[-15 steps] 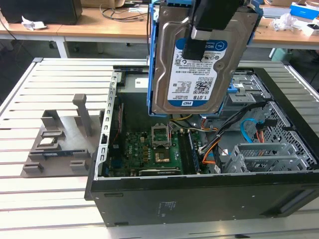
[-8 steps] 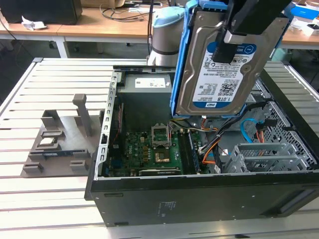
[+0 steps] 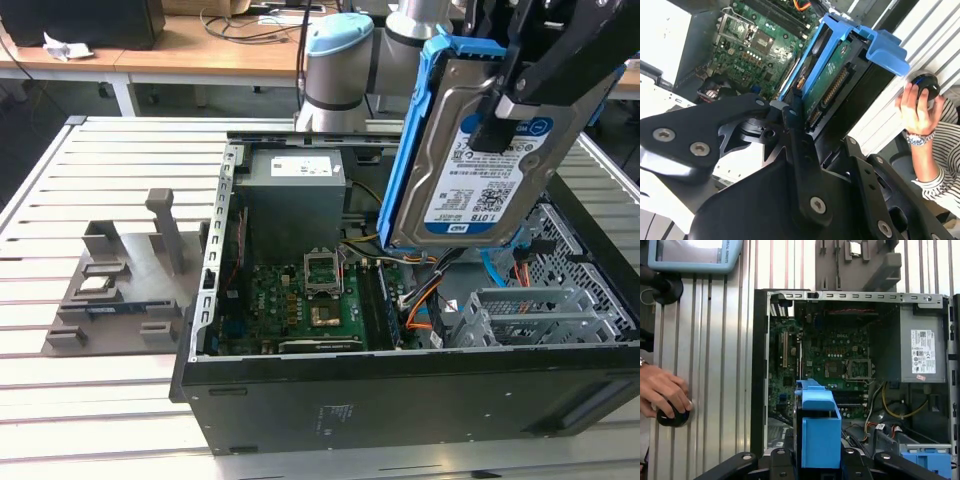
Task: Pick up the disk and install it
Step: 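Pick up the disk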
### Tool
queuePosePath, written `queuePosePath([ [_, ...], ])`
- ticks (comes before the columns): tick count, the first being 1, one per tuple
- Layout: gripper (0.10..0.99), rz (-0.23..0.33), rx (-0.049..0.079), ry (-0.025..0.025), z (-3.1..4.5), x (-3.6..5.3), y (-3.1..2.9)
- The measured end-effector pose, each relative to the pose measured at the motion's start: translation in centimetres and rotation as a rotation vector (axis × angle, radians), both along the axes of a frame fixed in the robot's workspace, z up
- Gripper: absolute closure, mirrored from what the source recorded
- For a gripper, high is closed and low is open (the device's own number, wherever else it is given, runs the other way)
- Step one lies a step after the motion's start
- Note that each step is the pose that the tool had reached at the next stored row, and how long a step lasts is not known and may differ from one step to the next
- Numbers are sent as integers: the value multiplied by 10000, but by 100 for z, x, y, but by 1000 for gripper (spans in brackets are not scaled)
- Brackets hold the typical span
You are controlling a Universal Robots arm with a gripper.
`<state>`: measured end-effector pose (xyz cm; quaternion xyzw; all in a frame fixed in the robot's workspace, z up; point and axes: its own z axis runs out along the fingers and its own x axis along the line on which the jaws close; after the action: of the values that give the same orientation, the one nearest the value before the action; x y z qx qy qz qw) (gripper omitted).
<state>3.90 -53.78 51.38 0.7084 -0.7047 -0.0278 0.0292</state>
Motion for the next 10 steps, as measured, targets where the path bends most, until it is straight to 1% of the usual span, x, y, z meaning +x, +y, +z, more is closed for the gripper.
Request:
queuePosePath([
  [2,725,1,0,1,-59,102,-18],
  [5,725,1,-1,7,-188,345,-61],
  [10,725,0,0,10,-278,506,-84],
])
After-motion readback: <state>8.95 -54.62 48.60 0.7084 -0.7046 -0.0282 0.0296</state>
